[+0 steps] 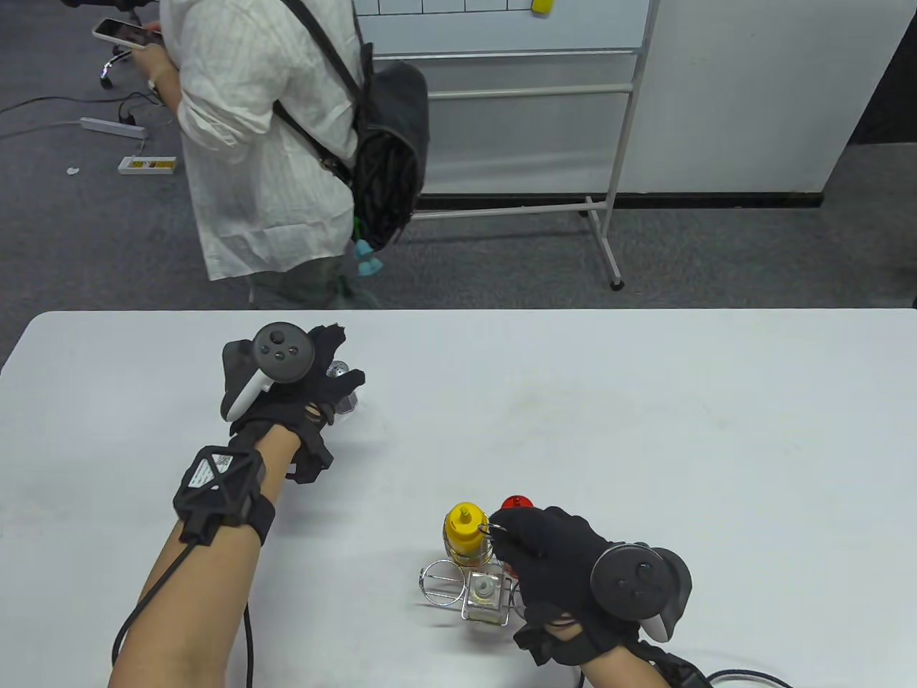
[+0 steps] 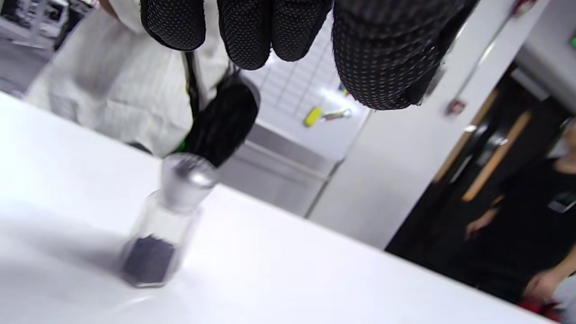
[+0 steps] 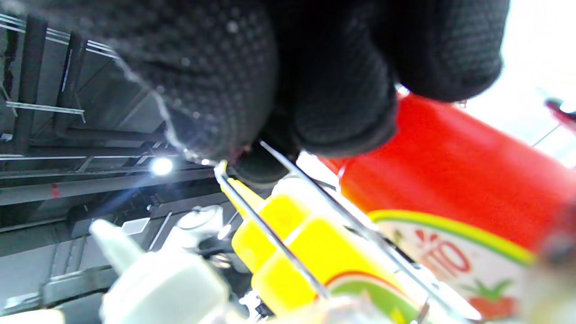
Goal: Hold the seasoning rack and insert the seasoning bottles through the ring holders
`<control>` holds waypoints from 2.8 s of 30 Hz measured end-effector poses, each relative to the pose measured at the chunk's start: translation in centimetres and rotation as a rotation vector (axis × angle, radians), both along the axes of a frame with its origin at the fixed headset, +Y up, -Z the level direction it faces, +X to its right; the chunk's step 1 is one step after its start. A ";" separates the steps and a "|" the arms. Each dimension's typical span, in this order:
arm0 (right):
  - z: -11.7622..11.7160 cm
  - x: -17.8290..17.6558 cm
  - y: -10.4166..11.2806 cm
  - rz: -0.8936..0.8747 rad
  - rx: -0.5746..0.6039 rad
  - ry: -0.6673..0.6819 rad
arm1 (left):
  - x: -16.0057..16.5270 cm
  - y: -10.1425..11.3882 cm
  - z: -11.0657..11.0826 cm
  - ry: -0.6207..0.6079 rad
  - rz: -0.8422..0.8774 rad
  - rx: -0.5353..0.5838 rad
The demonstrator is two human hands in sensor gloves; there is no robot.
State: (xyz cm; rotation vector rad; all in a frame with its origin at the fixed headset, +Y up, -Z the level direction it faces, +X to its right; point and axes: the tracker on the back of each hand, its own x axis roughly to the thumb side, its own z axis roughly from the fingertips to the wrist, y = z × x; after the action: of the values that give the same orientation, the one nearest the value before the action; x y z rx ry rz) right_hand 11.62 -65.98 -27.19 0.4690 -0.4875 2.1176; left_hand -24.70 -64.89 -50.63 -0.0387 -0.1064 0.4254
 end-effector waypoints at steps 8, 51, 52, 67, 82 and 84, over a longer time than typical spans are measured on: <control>-0.2 -0.1 -0.4 0.016 -0.017 0.006 | -0.4 -6.5 -3.6 0.137 -0.069 -0.014; -0.4 0.6 -0.7 -0.021 -0.012 -0.044 | 9.6 -3.9 22.9 -0.486 0.187 0.386; -0.3 0.4 -0.6 -0.010 -0.005 -0.042 | 9.7 -4.1 22.9 -0.487 0.188 0.374; 0.1 -0.1 -0.4 -0.012 0.004 -0.029 | 10.0 -4.9 23.0 -0.505 0.124 0.389; 0.1 0.0 -0.4 -0.006 0.009 -0.035 | 10.1 -5.2 23.1 -0.532 0.096 0.375; 0.1 0.0 -0.4 -0.004 0.011 -0.039 | 10.0 -5.2 23.1 -0.545 0.100 0.365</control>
State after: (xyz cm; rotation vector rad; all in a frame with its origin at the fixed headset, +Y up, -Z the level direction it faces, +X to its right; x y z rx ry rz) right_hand 11.58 -66.35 -27.06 0.4330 -0.5217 2.1242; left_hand -14.66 -70.13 -27.55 0.2126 -0.7230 0.4812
